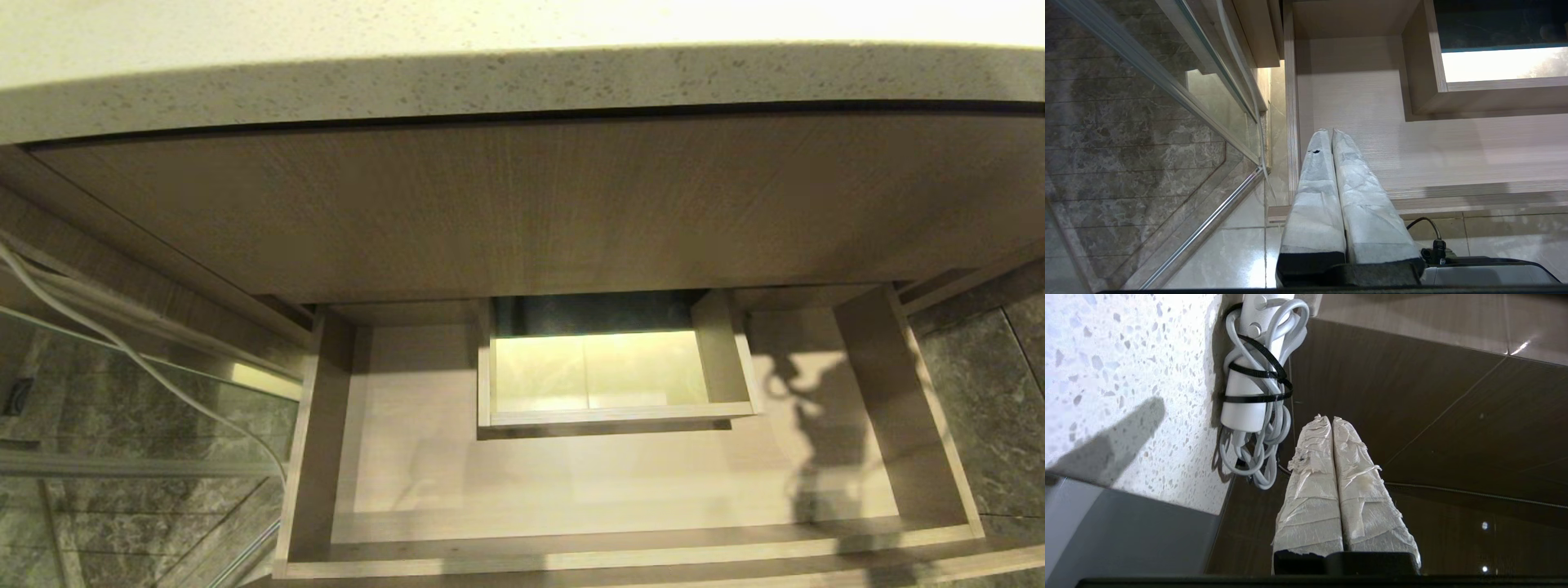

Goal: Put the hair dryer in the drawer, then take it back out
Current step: Pick up the hairdryer

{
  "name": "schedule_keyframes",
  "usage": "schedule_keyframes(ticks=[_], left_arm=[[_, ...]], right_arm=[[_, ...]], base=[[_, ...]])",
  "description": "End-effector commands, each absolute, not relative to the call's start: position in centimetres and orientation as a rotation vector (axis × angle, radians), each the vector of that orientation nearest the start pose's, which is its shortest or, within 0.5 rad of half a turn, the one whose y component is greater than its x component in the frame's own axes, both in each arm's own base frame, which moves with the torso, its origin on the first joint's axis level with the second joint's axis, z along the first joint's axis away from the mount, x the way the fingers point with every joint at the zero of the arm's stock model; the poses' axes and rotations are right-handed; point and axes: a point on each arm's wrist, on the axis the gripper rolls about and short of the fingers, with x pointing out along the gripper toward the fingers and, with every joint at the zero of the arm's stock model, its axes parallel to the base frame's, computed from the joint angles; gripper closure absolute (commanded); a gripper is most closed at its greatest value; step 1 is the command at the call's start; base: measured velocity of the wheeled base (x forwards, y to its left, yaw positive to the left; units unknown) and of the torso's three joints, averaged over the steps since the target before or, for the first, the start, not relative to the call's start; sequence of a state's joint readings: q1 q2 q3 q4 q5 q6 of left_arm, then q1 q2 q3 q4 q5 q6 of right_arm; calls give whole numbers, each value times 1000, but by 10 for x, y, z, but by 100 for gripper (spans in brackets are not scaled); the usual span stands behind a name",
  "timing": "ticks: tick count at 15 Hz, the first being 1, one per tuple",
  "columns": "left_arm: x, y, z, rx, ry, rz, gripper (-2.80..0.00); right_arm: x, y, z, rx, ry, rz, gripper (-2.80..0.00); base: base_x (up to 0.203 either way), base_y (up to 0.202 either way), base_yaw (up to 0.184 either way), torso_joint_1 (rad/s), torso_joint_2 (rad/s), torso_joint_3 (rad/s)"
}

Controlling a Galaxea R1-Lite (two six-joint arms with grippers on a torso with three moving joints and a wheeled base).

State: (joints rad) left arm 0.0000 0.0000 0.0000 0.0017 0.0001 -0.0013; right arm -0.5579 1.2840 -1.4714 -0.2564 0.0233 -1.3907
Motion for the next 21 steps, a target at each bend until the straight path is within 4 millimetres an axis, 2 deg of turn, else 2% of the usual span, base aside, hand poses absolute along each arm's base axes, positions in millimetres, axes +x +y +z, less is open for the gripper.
schedule_keyframes(ticks=[1, 3, 7, 11, 16, 21], left_arm=[[-23, 0, 75, -2, 2, 0, 0], [-23, 0, 75, -2, 2, 1, 0], [-23, 0, 75, -2, 2, 1, 0], [-23, 0, 75, -2, 2, 2, 0], [-23, 0, 75, -2, 2, 0, 0], [-23, 0, 75, 0, 2, 0, 0]], right_arm=[[163, -96, 437, -1453, 26, -728, 0], [173, -95, 436, -1438, 10, -704, 0], [178, -86, 438, -1363, -43, -642, 0], [181, -83, 451, -1344, -93, -624, 0], [167, -75, 464, -1328, -144, -644, 0], [157, -71, 466, -1329, -157, -658, 0]], base=[[0, 0, 0, 0, 0, 0], [0, 0, 0, 0, 0, 0], [0, 0, 0, 0, 0, 0], [0, 0, 0, 0, 0, 0], [0, 0, 0, 0, 0, 0], [0, 0, 0, 0, 0, 0]])
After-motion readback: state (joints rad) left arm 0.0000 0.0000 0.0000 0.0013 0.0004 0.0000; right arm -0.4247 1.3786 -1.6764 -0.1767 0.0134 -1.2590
